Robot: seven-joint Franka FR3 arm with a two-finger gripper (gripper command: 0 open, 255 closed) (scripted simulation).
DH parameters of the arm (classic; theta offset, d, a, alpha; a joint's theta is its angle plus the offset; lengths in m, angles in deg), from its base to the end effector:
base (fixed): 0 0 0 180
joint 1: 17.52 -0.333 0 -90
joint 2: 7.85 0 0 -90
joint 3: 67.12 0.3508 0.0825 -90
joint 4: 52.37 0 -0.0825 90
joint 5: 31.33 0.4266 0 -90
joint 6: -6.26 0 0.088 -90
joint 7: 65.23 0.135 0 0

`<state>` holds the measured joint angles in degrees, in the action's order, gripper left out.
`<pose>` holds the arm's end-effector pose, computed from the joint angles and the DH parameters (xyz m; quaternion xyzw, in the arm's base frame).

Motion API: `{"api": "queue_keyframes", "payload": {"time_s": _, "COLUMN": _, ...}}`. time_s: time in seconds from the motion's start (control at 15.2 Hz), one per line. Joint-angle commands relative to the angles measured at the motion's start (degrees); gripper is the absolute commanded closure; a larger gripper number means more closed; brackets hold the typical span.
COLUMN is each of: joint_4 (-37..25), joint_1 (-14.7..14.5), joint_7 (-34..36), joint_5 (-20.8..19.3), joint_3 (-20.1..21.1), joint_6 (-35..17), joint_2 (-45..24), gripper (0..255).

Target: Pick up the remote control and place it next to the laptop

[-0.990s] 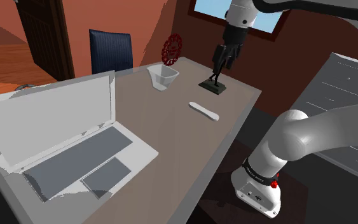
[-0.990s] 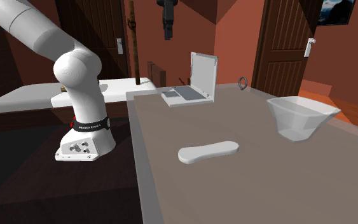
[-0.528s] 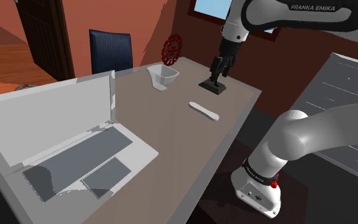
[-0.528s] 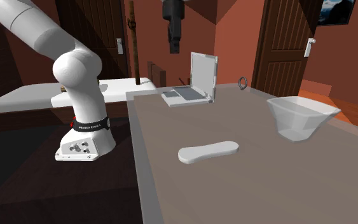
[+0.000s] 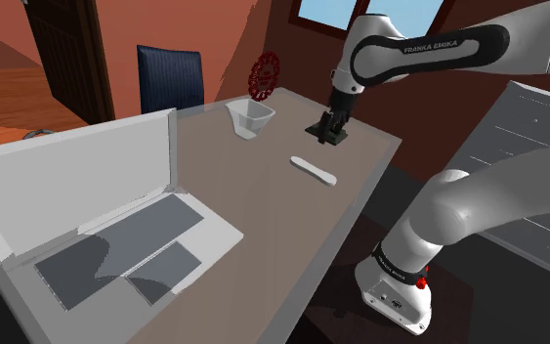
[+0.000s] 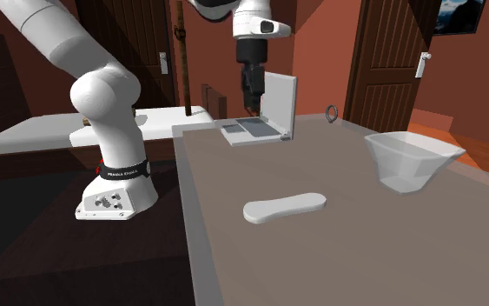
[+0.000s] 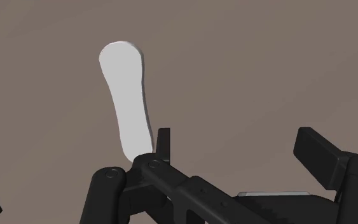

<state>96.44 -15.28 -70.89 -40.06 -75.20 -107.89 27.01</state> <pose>0.3721 -0.0798 0.4333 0.9996 0.0031 -0.0030 0.0291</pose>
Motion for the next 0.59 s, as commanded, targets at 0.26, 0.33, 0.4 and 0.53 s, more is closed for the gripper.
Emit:
{"api": "queue_keyframes", "payload": {"time_s": 0.26, "joint_4": 1.1, "joint_1": 1.3, "joint_7": -6.4, "joint_5": -1.5, "joint_3": -5.8, "joint_6": -11.9, "joint_2": -10.4, "gripper": 0}}
{"api": "queue_keyframes", "payload": {"time_s": 0.33, "joint_4": 1.0, "joint_1": 1.4, "joint_7": -7.5, "joint_5": -1.5, "joint_3": -6.7, "joint_6": -13.8, "joint_2": -12.4, "gripper": 0}}
{"api": "queue_keyframes", "payload": {"time_s": 0.4, "joint_4": 0.8, "joint_1": 1.5, "joint_7": -8.7, "joint_5": -1.4, "joint_3": -7.6, "joint_6": -15.8, "joint_2": -14.5, "gripper": 0}}
{"api": "queue_keyframes", "payload": {"time_s": 0.53, "joint_4": 0.1, "joint_1": 1.5, "joint_7": -11.3, "joint_5": -0.8, "joint_3": -9.4, "joint_6": -19.6, "joint_2": -18.9, "gripper": 0}}
